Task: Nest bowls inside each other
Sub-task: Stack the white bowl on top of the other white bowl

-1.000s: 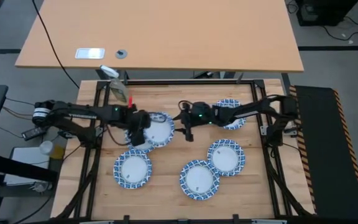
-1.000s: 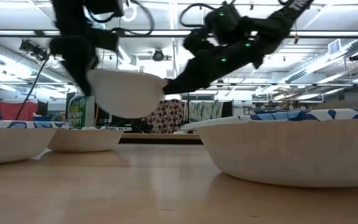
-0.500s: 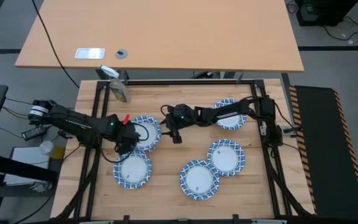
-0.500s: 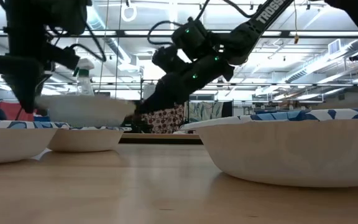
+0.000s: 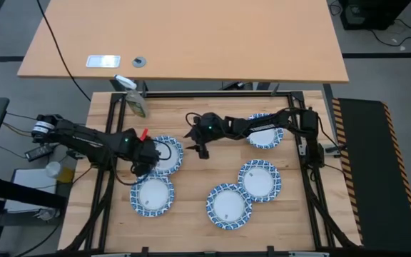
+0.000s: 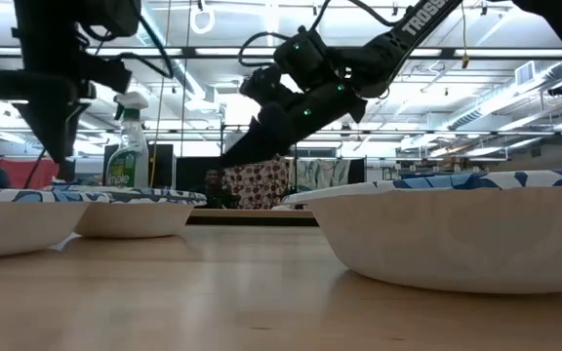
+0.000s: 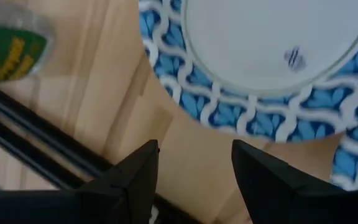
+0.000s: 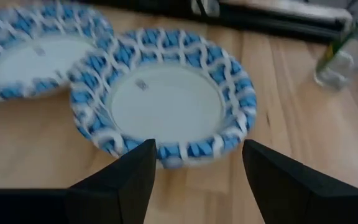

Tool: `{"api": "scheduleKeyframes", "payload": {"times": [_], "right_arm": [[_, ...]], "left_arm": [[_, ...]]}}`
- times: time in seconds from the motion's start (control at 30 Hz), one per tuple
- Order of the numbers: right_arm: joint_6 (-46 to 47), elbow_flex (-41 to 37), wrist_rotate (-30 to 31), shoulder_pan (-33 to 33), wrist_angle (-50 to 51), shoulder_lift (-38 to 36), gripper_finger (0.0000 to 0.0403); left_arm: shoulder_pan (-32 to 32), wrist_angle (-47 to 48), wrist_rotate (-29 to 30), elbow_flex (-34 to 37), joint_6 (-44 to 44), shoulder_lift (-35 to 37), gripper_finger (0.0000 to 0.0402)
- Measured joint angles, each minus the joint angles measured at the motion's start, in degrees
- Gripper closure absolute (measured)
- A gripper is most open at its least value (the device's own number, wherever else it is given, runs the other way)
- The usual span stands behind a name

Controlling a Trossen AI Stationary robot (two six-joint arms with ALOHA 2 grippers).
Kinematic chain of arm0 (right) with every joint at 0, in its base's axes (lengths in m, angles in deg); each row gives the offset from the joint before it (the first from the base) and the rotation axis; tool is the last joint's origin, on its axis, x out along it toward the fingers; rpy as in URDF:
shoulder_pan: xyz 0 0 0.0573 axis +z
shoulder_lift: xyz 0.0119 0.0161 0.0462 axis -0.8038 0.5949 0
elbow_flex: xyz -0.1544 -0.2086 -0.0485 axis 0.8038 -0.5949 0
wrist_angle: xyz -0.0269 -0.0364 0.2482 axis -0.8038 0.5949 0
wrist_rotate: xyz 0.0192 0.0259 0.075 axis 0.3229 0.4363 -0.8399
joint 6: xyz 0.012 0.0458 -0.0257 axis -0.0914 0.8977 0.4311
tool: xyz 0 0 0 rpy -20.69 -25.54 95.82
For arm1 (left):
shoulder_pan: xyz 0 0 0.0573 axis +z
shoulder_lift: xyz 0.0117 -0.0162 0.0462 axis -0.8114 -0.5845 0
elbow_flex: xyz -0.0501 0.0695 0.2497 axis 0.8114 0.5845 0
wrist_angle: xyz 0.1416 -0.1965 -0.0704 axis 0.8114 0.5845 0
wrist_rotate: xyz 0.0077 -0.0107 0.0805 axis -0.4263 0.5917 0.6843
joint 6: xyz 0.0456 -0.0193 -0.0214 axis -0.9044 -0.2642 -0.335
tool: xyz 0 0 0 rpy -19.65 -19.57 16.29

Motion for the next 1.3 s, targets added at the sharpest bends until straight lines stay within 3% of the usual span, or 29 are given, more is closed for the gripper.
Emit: {"api": "scheduleKeyframes", "payload": {"times": [0.2, 0.43, 0.6, 0.8, 0.97, 1.07, 1.3], "right_arm": [[0.0, -0.1, -2.0, 1.5, -5.5, 4.6, 0.0158], [-0.9, -0.2, -1.5, 1.4, -3.0, 3.5, 0.0158], [-2.7, 0.2, -0.3, -0.9, 2.3, -5.3, 0.0158], [-0.4, -2.1, 1.7, -4.8, 13.9, -10.5, 0.016], [5.6, -12.9, 5.7, -6.5, 12.1, -18.2, 0.0165], [7.1, -19.5, 11.3, -5.9, 12.2, -23.2, 0.0167], [14.3, -29.4, 20.2, -5.7, 15.1, -36.7, 0.0167]], "left_arm": [[2.5, -11.2, -0.4, 5.9, -2.7, -0.1, 0.0194], [5.5, -10.2, -2.2, 4.8, -4.6, -0.2, 0.0194], [6.7, -10.1, -0.6, -3.0, -9.5, -0.2, 0.0194], [12.4, -17.7, -0.3, -3.7, -17.6, -0.7, 0.0194], [16.7, -25.4, -3.1, -3.7, -25.4, -2.7, 0.0194], [19.2, -29.2, -4.4, -3.7, -31.0, -3.6, 0.0194], [27.2, -39.5, -13.8, -5.0, -39.1, -11.3, 0.0194]]}}
